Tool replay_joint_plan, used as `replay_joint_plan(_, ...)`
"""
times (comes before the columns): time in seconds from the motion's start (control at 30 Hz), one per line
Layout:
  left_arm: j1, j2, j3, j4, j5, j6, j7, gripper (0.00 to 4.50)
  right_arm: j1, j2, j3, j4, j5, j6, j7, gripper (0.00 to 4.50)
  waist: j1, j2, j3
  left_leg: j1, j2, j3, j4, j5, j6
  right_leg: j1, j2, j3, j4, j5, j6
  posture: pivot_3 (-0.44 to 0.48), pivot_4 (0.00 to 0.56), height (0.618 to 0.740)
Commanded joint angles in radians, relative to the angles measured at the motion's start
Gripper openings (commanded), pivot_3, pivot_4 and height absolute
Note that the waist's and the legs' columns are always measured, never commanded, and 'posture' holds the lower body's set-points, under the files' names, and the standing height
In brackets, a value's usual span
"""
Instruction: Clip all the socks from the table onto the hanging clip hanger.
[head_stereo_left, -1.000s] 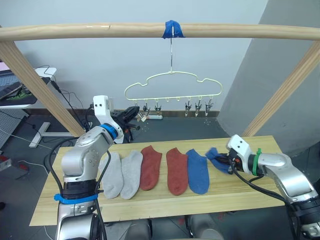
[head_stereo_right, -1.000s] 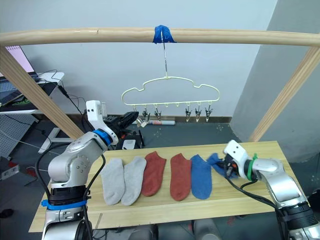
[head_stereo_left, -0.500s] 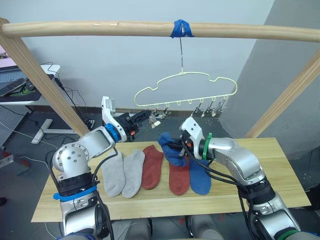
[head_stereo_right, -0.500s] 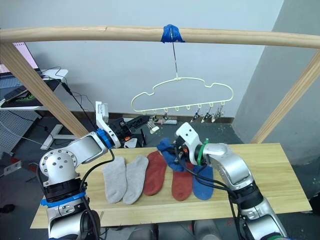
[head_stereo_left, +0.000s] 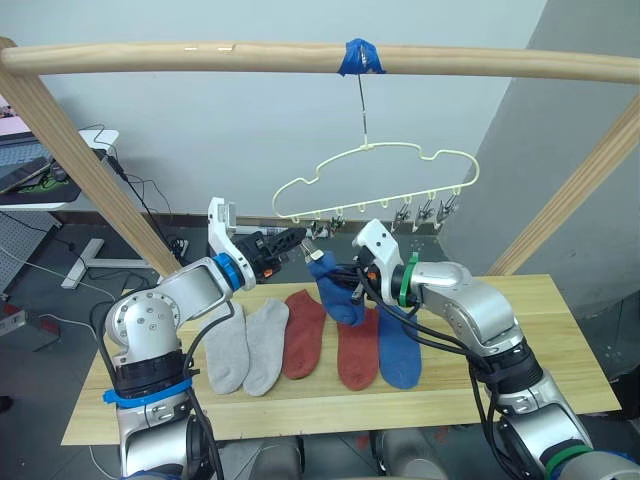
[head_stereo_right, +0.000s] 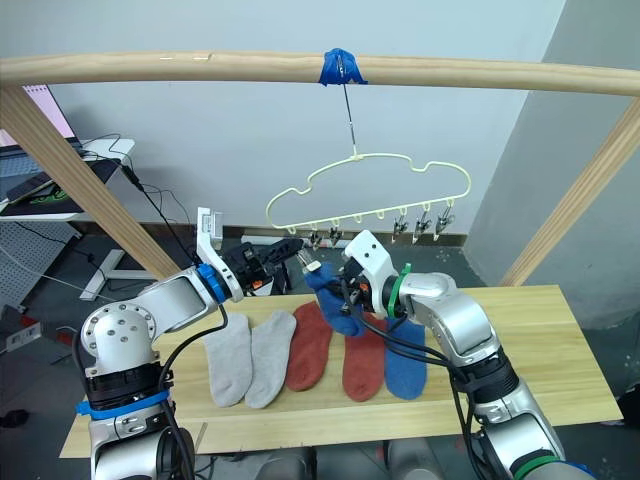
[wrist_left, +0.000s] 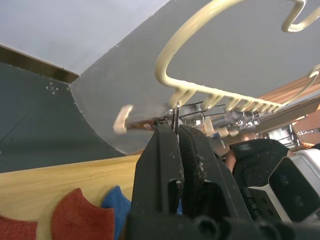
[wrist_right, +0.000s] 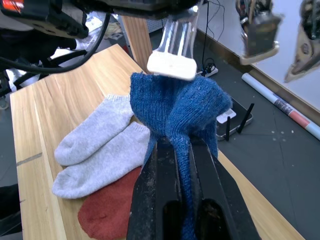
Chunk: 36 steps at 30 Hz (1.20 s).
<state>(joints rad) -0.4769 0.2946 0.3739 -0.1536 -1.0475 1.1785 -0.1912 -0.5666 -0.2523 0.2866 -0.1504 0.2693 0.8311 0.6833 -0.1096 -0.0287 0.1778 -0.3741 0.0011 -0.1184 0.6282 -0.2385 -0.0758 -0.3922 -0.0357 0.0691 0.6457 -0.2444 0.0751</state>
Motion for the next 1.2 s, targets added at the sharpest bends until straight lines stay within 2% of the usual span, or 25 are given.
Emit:
replay_joint_plan(0.03, 0.001, 0.019, -0.018, -0.037, 0.000, -0.033, -0.032, 0.00, -0.040, 0.014, -0.031, -0.012, 0.024, -0.002, -0.009, 0.01, 0.000, 0.000, 0.000, 0.000, 0.000, 0.000, 0.000, 0.000, 0.000, -0.001, 0.000, 0.000, 0.000, 0.000, 0.000, -0.099, 0.122, 0.740)
replay_joint_plan(0.37, 0.031, 0.060, -0.087, -0.093, 0.070, -0.150, -0.109, 0.00, -0.067, 0.037, -0.038, 0.018, 0.026, -0.008, -0.018, 0.01, 0.001, 0.000, 0.000, -0.005, 0.000, 0.000, 0.000, 0.000, 0.000, -0.006, 0.000, 0.000, 0.001, 0.000, 0.000, -0.077, 0.122, 0.740)
replay_joint_plan(0.47, 0.043, 0.051, -0.056, -0.112, 0.009, -0.141, -0.107, 0.73, -0.077, 0.046, -0.028, 0.044, 0.017, -0.026, -0.016, 0.00, 0.004, 0.000, 0.000, -0.011, 0.000, 0.001, 0.000, 0.000, 0.000, -0.012, 0.000, 0.001, 0.002, 0.001, -0.001, -0.065, 0.122, 0.740)
replay_joint_plan(0.6, 0.057, 0.061, -0.047, -0.125, -0.014, -0.139, -0.094, 2.13, -0.090, 0.055, -0.019, 0.076, 0.009, -0.049, -0.011, 0.00, 0.007, 0.000, 0.000, -0.010, 0.000, 0.001, 0.000, 0.000, 0.000, -0.013, 0.000, 0.001, 0.002, 0.001, -0.002, -0.052, 0.121, 0.740)
replay_joint_plan(0.87, 0.093, 0.117, -0.018, -0.141, -0.052, -0.139, -0.092, 4.45, -0.101, 0.073, -0.007, 0.121, -0.012, -0.087, -0.017, 0.00, 0.014, 0.000, 0.000, -0.010, 0.000, 0.001, 0.000, 0.000, 0.000, -0.013, 0.000, 0.001, 0.003, 0.001, -0.002, -0.045, 0.120, 0.740)
replay_joint_plan(0.97, 0.109, 0.140, -0.019, -0.157, -0.056, -0.136, -0.096, 4.48, -0.100, 0.075, -0.006, 0.125, -0.016, -0.094, -0.014, 0.00, 0.022, 0.000, 0.000, -0.010, 0.000, 0.001, 0.000, 0.000, 0.000, -0.013, 0.000, 0.001, 0.003, 0.001, -0.002, -0.039, 0.121, 0.740)
replay_joint_plan(1.07, 0.199, 0.219, -0.070, -0.209, 0.041, -0.170, -0.151, 4.50, -0.080, 0.087, 0.019, 0.141, -0.008, -0.100, 0.013, 0.75, 0.018, 0.000, 0.000, -0.009, 0.001, 0.003, 0.000, 0.000, 0.000, -0.013, 0.000, 0.001, 0.003, 0.001, -0.002, -0.021, 0.116, 0.740)
replay_joint_plan(1.2, 0.226, 0.238, -0.148, -0.234, 0.134, -0.246, -0.191, 4.50, -0.042, 0.048, 0.039, 0.140, -0.020, -0.119, 0.044, 2.13, 0.034, 0.000, 0.000, -0.010, 0.001, 0.003, 0.000, 0.000, 0.000, -0.014, 0.001, 0.001, 0.003, 0.002, -0.003, -0.020, 0.116, 0.740)
